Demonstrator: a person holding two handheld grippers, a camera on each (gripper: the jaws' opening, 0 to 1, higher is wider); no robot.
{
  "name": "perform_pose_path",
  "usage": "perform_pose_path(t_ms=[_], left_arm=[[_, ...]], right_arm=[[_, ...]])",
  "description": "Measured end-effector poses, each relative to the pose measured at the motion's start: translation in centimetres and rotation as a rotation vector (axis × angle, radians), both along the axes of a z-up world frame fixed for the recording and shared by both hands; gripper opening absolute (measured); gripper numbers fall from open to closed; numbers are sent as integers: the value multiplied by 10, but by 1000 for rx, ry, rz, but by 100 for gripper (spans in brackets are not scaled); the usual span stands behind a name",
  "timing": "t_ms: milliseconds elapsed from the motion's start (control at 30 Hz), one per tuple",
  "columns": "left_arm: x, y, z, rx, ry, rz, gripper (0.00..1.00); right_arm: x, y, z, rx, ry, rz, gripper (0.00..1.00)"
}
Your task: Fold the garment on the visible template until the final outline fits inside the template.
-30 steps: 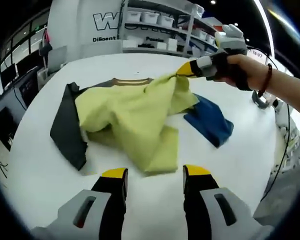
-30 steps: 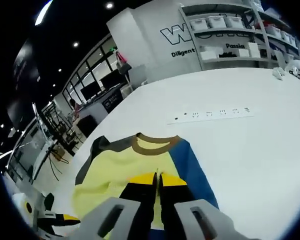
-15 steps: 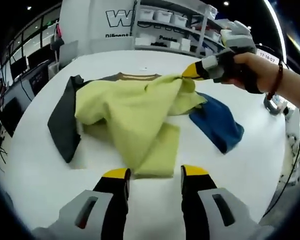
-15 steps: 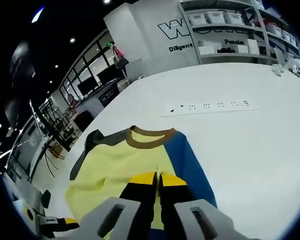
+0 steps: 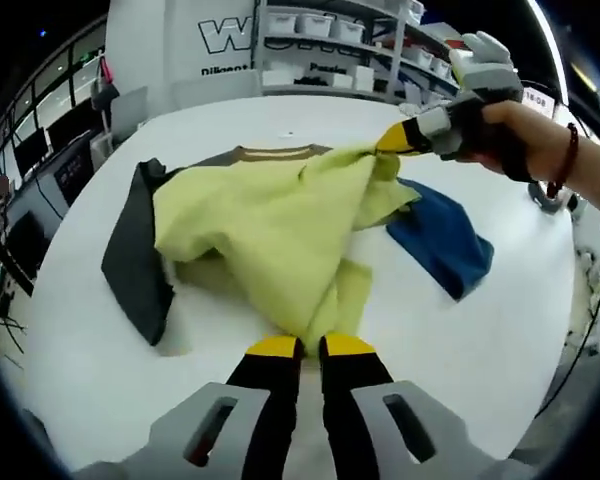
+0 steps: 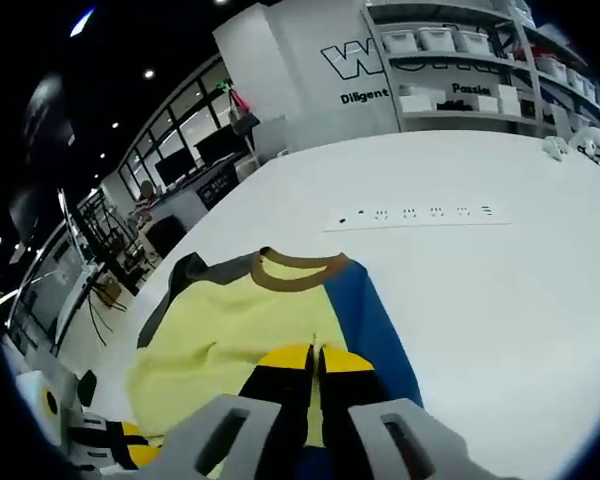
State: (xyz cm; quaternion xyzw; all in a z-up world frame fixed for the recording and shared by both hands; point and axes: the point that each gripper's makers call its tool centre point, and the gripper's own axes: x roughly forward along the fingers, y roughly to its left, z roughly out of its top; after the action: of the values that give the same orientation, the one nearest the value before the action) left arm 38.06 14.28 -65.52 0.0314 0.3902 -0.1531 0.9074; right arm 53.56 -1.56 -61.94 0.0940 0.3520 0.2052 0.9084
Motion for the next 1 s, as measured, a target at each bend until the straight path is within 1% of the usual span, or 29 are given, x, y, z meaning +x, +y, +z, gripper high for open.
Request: perform_pose_path(t_ms=[100,133,167,200,267,300,333,400,433,500,533,633,700,733,800,833,867,900,933,1000], left_arm=[[-2,12,9,11,-7,-4,6],[-2,19,15,19,-10,7,5],[-2,22,16,28,-8,7,5],[-1,29,21,59,-11,3,5],[2,40,29,95,-5,8,5],[4,44,33,118,-11,-7,5],[7,48,38,146,-30,-19,5],[13,55,50,211,-56,-45,5],[16,55,53,217,-60,-47,5],[22,52,61,217,-78,-67,5],[24,51,62,213,-79,-66,5],[37,43,71,193,-107,-91,5],[45,33,75,176,-124,-134,5],[48,30,78,163,-131,-136,5],[58,18,83,130,-149,-170,5],[60,15,83,129,-152,-180,5],[64,10,83,131,-153,-208,5],[68,7,83,133,-154,-213,5],[71,2,82,142,-149,-241,5],[78,-3,82,147,-160,-257,6]], right_arm=[[-3,-2,1,-7,0,1,0],[-7,-2,1,-16,-1,7,0],[-8,-2,1,-19,0,9,0],[-11,-2,1,-26,2,13,0],[-18,-1,3,-54,-4,36,0],[-21,0,4,-69,-6,44,0],[-27,0,7,-95,-22,56,0],[-34,1,10,-115,-31,71,0],[-36,1,11,-125,-33,74,0],[-41,0,13,-158,-44,90,0],[-41,0,13,-165,-47,93,0],[-46,-2,14,-187,-46,102,0],[-49,0,14,-182,-45,118,0],[-51,1,13,-188,-44,128,0],[-52,0,12,-198,-47,132,0],[-52,-1,11,-195,-42,133,0],[-53,-1,10,-193,-36,133,0],[-54,-2,8,-195,-31,134,0],[-54,-3,7,-198,-27,133,0],[-55,-4,5,-198,-21,131,0]])
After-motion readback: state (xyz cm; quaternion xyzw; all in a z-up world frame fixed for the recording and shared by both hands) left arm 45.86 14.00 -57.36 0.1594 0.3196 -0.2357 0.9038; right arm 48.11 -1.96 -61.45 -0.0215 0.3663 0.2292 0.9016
